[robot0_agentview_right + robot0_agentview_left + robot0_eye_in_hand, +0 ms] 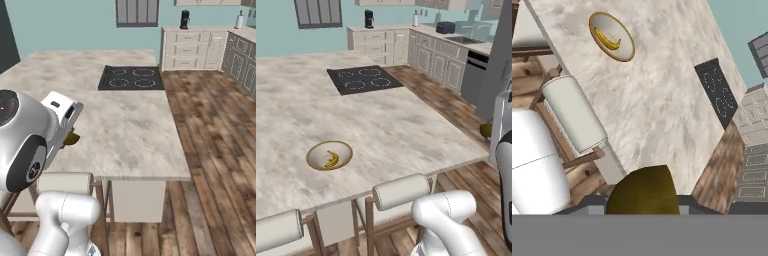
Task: Retrieve the banana and kiwi from the fridge and place them into the bowl on the dining table.
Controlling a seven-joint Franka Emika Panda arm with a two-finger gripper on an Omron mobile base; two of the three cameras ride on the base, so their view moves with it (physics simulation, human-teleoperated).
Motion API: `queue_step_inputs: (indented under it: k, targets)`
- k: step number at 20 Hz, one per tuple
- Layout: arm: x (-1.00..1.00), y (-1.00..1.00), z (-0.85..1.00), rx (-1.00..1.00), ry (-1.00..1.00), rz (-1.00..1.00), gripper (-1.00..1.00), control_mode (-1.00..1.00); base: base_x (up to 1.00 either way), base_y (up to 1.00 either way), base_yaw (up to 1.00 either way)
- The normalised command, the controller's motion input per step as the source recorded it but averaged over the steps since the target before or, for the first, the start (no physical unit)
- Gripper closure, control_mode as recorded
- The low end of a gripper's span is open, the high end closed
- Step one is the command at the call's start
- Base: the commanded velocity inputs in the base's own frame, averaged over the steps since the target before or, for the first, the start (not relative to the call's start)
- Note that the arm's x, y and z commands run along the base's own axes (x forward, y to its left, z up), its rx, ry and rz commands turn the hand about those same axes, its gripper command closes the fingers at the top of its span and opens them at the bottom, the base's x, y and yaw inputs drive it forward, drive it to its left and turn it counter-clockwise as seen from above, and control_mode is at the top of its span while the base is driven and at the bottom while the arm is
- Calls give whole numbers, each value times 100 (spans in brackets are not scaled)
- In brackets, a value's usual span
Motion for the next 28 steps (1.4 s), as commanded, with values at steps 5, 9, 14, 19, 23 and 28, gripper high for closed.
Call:
queue_step_inputs:
  k: [5, 9, 14, 19, 23, 28]
  targets:
    - [0, 0, 0, 0, 0, 0, 100, 100, 1, 100, -5]
    - [0, 0, 0, 0, 0, 0, 100, 100, -35, 79, 14]
    - [0, 0, 0, 0, 0, 0, 100, 100, -95, 54, 29]
    - [0, 0, 0, 0, 0, 0, 100, 100, -77, 67, 1]
    - [0, 0, 0, 0, 0, 0, 100, 100, 32, 45, -3]
    - [0, 0, 0, 0, 0, 0, 100, 100, 99, 16, -9]
